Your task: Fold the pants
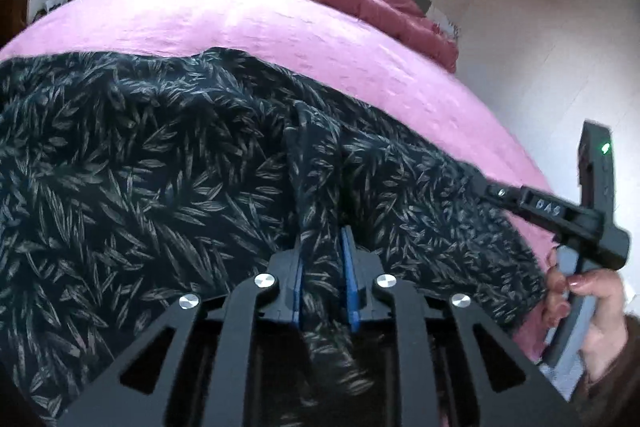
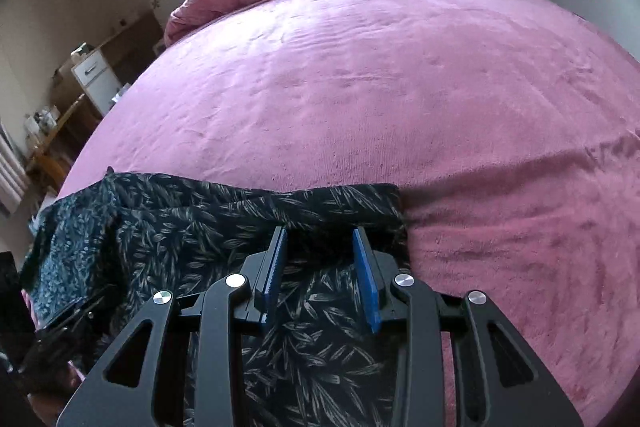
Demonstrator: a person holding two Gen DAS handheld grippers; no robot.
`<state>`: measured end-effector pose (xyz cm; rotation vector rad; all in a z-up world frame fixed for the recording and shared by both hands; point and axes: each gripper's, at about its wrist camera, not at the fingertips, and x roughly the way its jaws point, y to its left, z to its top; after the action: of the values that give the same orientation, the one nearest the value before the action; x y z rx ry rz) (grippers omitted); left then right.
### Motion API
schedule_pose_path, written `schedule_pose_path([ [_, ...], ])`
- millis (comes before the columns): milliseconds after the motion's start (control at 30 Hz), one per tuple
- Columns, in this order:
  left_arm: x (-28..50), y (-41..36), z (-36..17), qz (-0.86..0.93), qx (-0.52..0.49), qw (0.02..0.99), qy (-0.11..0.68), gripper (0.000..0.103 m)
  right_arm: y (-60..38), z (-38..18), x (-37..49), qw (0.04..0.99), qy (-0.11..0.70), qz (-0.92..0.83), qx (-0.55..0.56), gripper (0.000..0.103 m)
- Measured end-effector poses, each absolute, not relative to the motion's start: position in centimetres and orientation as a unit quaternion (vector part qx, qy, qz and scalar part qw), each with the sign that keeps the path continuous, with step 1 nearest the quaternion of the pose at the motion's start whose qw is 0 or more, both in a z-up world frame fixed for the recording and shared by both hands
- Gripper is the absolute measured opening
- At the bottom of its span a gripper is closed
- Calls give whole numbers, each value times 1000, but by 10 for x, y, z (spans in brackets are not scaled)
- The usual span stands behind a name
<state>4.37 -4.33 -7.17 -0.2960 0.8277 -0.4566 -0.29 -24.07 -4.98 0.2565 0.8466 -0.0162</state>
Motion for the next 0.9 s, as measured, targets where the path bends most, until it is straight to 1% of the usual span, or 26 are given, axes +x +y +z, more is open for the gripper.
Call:
schedule_pose_path([
  [33,42,-42,-72,-222,-147,878,398,20,-241,-49,-4,904,407,-6,134,33],
  [100,34,-36,-72,-222,-147,880,393,28,-249,-42,-16,906,388,-1,166,33],
  [167,19,-28,-69,-220,-140,890,373,55,-255,-34,-34,911,366,8,189,33],
  [200,7,-28,-65,-219,-132,899,355,61,-259,-31,-46,913,354,12,202,33],
  [233,1,-18,-64,-221,-128,903,346,63,-262,-30,-56,914,345,11,212,33],
  [300,-13,-21,-63,-226,-105,910,331,64,-266,-34,-72,911,342,6,231,33],
  [400,-15,-27,-71,-202,-63,910,355,63,-264,-45,-79,897,364,5,251,33],
  [467,-15,-28,-73,-193,-55,908,367,64,-265,-52,-68,890,394,-37,227,33],
  [533,-16,-34,-71,-189,-32,910,369,64,-272,-66,-54,870,422,-50,249,30],
  [600,-19,-33,-65,-182,-30,913,364,64,-279,-61,-55,875,402,-64,261,30],
  [700,-23,-21,-51,-190,-74,917,344,69,-285,-44,-68,895,350,-70,270,30],
  [733,-25,-20,-45,-188,-80,920,335,69,-285,-38,-68,901,336,-66,266,30],
  [900,2,-43,-35,-177,-27,924,336,69,-257,-19,-35,922,332,-7,196,30],
])
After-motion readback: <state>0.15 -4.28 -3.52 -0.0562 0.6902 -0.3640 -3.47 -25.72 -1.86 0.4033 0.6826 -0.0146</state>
